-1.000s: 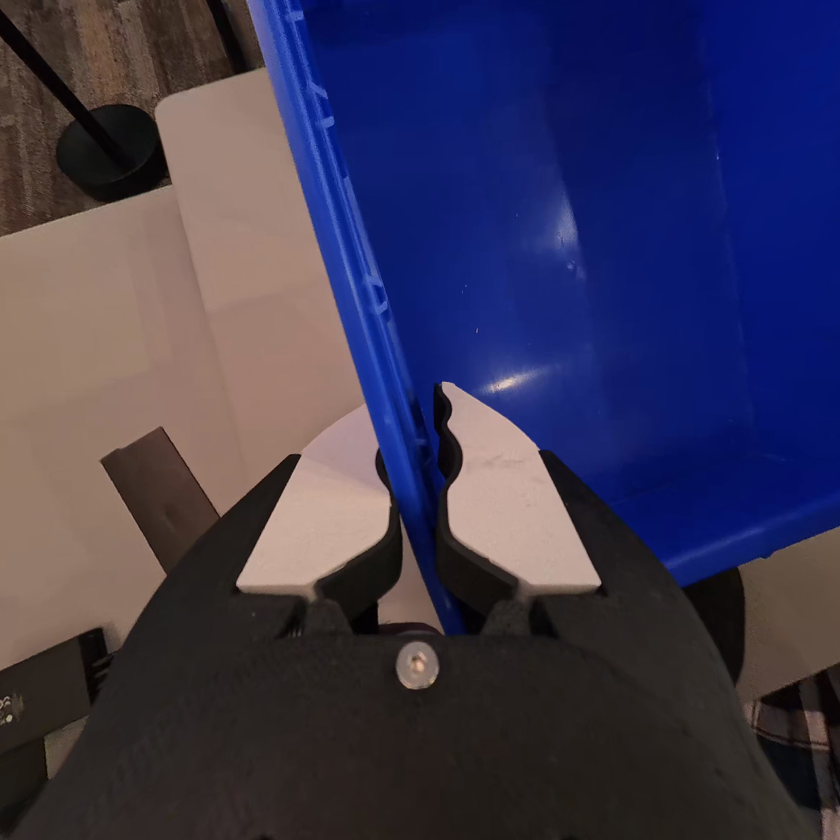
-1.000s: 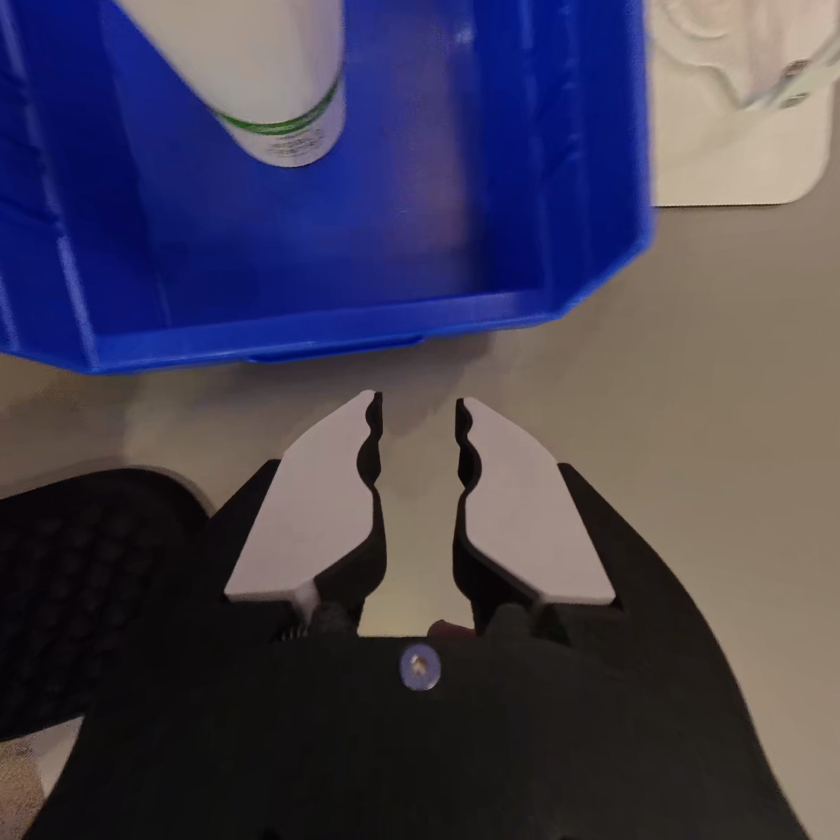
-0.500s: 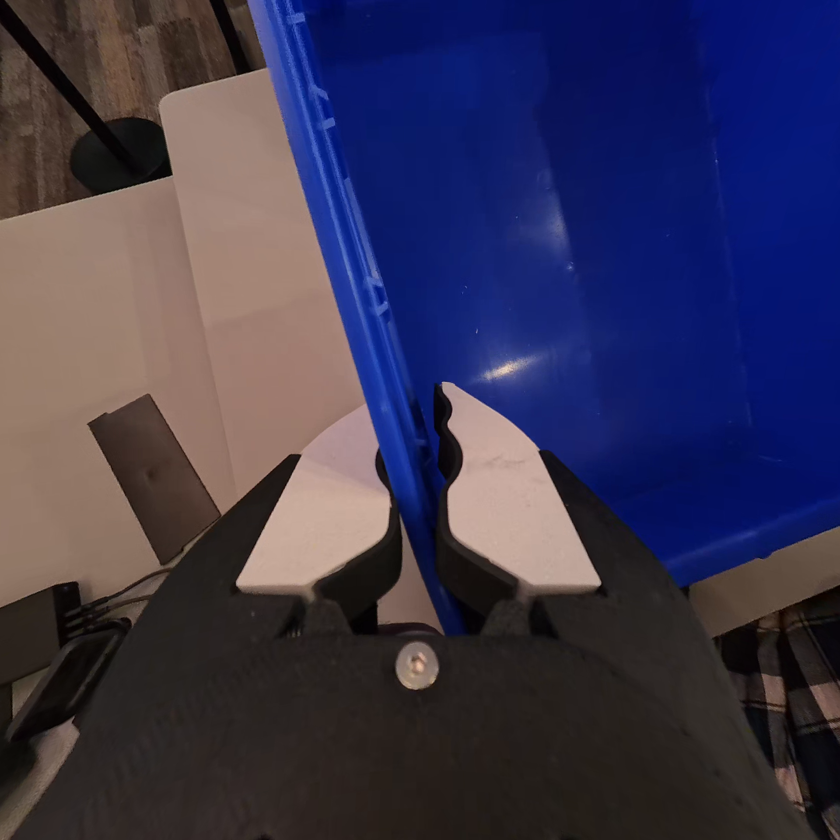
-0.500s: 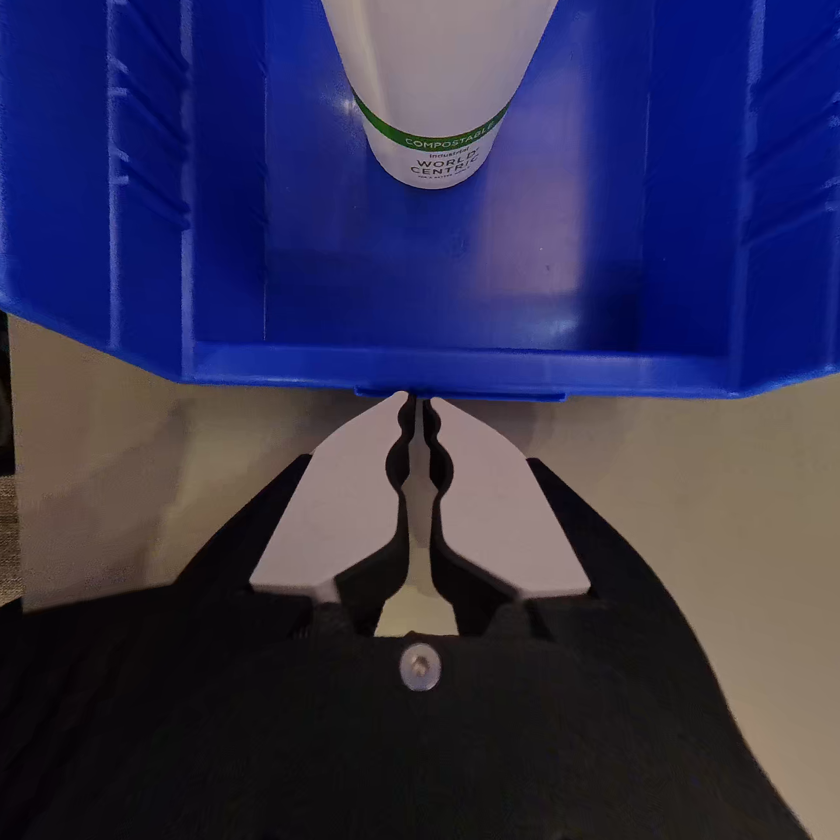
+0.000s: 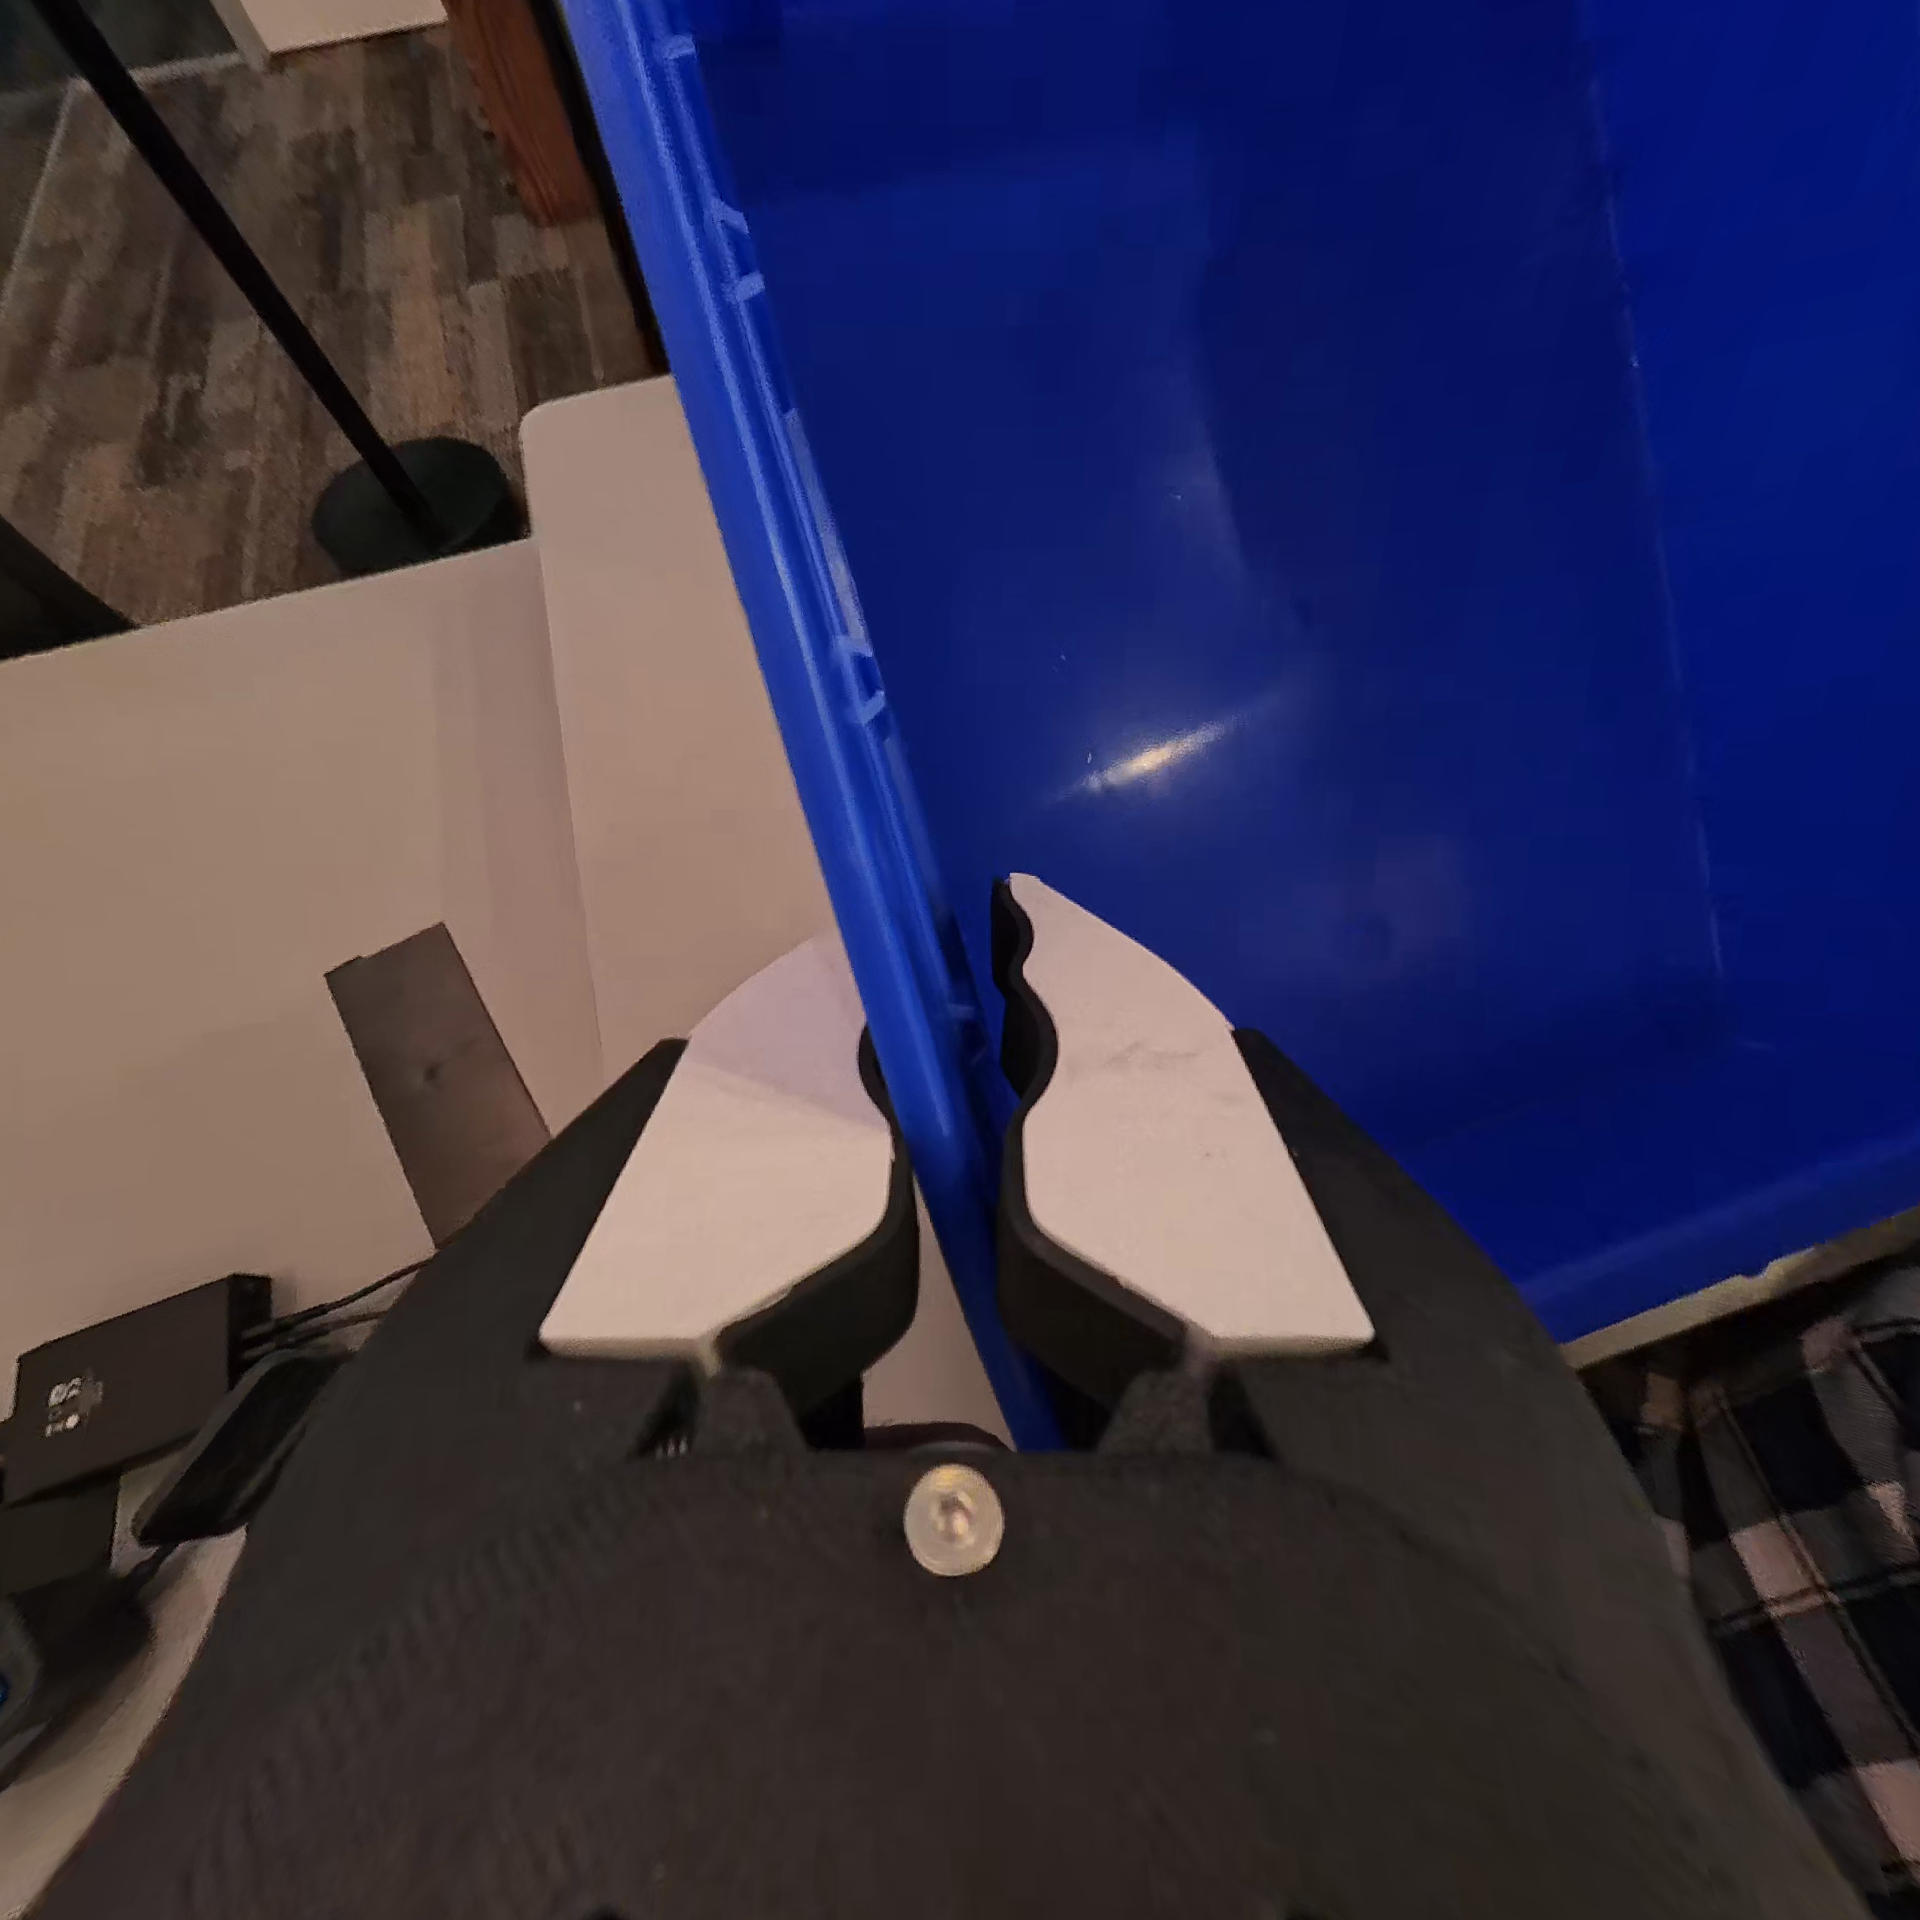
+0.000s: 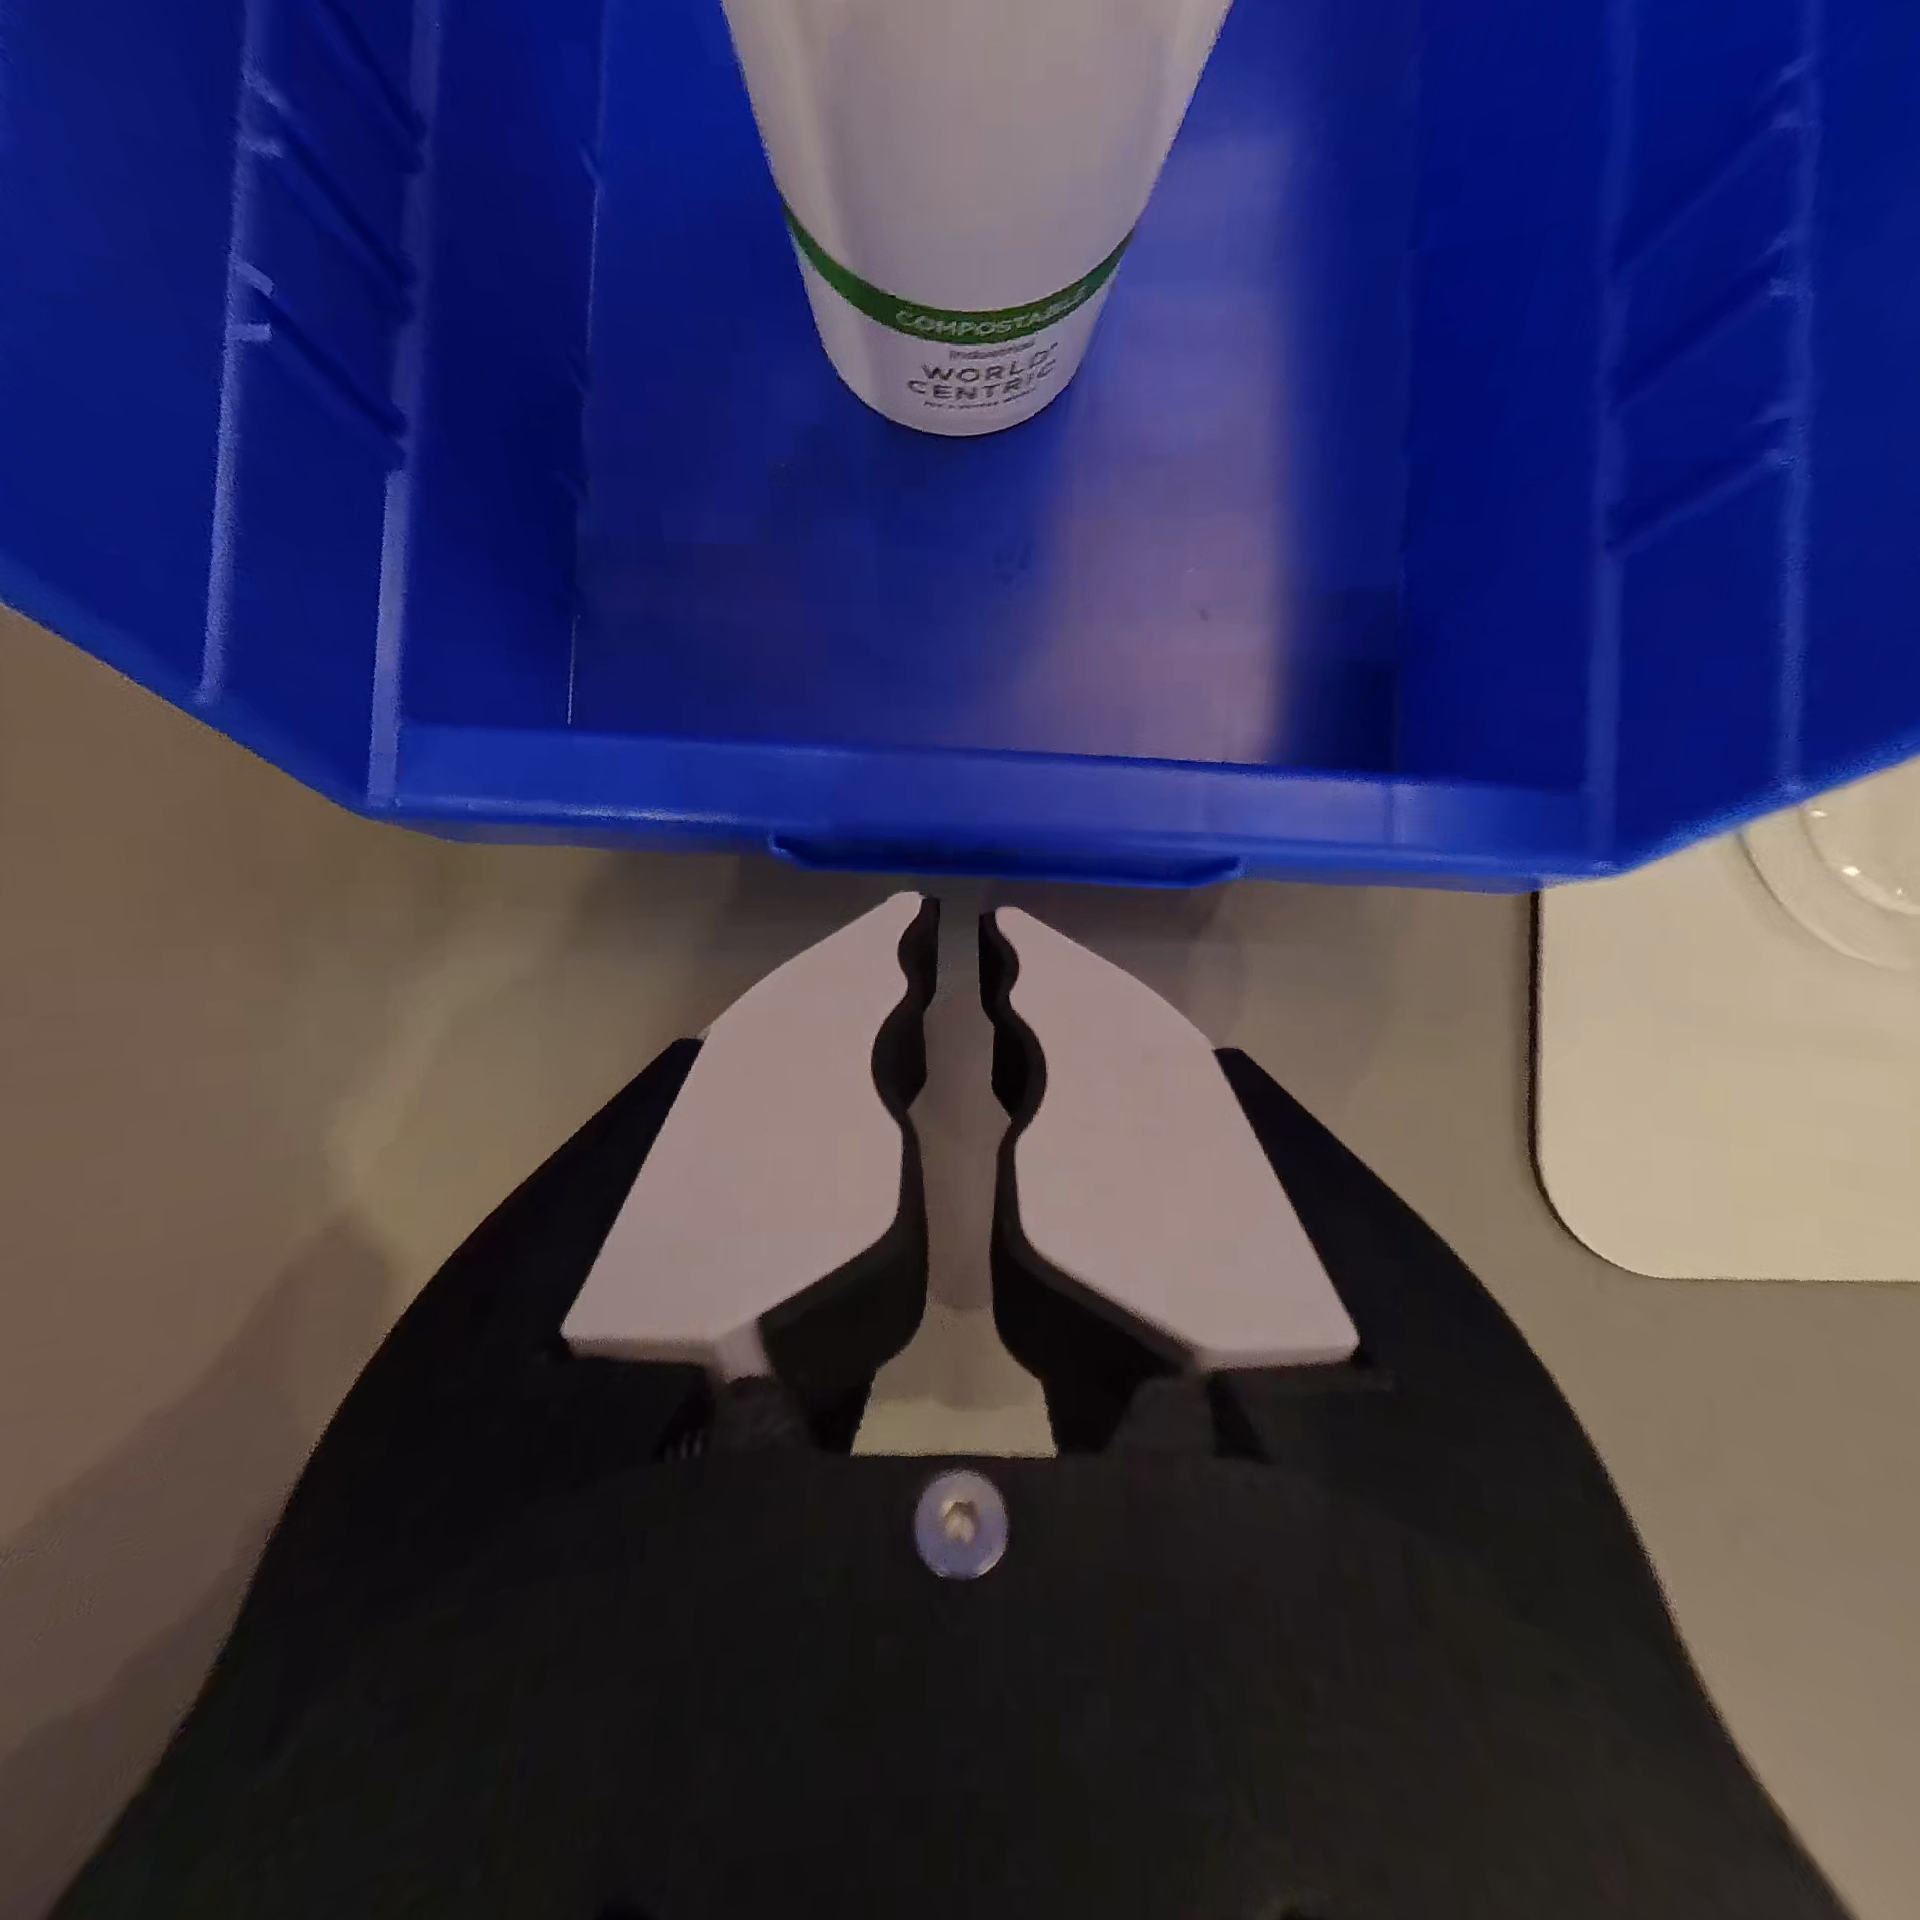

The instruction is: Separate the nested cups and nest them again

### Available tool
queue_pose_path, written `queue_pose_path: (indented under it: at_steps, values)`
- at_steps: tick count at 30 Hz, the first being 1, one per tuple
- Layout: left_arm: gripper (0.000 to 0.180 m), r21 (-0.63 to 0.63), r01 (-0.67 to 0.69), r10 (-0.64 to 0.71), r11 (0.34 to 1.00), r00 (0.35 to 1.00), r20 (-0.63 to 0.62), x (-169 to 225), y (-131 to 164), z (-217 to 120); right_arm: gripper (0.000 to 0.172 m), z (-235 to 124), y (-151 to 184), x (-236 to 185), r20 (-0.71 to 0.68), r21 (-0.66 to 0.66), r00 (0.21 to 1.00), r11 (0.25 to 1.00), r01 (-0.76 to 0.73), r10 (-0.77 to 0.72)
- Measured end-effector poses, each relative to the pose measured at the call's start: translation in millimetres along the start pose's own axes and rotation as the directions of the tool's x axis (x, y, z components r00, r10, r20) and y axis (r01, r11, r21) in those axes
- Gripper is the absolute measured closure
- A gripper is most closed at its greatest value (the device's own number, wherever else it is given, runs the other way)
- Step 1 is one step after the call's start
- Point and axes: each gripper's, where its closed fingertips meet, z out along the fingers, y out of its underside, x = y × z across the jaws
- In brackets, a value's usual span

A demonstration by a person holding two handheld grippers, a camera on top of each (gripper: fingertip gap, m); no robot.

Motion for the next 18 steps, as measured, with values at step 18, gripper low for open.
queue_pose_path:
  at_steps: [18]
  values:
    - [0.168,0.196,-0.253,0.313,0.947,0.860,-0.404,251,-127,55,0.163,-119,77,-18,-0.199,0.060,0.968,0.988,-0.143,0.152]
